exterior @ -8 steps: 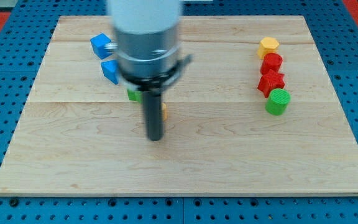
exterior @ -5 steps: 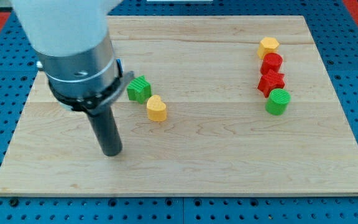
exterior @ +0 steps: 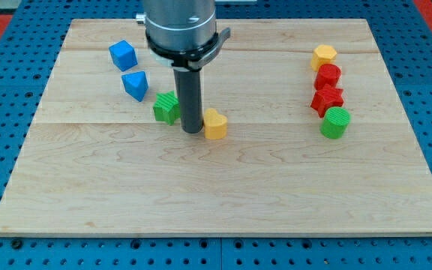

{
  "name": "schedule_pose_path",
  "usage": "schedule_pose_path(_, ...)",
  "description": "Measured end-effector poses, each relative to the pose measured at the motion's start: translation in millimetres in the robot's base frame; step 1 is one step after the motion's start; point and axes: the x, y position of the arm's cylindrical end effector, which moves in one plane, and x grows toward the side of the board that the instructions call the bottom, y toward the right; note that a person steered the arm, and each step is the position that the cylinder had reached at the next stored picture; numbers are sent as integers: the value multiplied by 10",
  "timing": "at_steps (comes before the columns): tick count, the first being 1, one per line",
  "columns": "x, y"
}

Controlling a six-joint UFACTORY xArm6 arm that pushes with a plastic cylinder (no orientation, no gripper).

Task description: Place the yellow heart below the green circle

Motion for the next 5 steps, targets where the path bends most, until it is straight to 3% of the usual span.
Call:
schedule_pose_path(3, -346, 915)
schedule_pose_path(4, -61, 984)
schedule_pose_path(5, -86, 709)
